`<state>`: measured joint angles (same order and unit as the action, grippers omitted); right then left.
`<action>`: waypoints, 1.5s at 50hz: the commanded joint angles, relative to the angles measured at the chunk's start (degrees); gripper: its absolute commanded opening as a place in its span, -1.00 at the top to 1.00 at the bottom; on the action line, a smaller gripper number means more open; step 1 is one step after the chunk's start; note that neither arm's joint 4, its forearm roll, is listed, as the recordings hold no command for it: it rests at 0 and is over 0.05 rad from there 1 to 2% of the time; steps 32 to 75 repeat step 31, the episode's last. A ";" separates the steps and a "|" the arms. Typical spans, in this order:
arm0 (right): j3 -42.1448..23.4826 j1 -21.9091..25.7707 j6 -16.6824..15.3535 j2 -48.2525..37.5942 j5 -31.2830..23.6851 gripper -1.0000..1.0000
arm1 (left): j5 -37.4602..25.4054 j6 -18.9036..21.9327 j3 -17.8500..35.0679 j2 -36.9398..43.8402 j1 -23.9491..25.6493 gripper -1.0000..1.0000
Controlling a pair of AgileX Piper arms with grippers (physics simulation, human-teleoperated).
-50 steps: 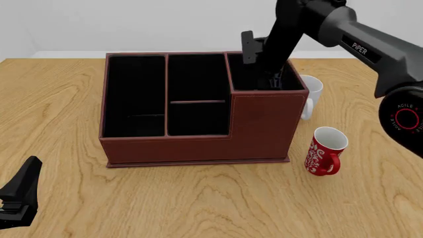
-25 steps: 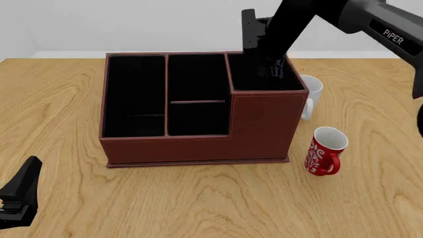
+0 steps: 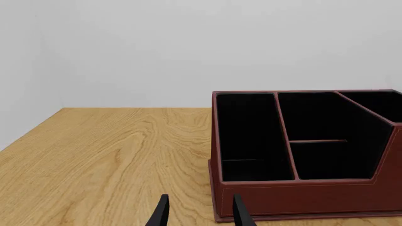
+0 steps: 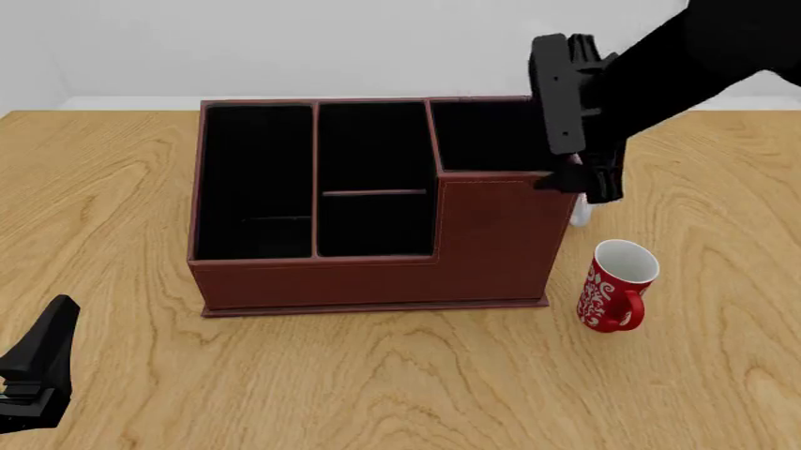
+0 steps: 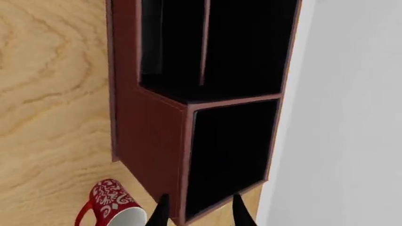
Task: Pick up the book and place it in the right compartment of the caddy.
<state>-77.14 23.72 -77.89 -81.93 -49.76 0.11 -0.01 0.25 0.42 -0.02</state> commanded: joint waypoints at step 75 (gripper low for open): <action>21.42 11.47 25.56 34.56 19.14 -1.00 | 0.00 0.00 0.00 0.00 0.00 -1.00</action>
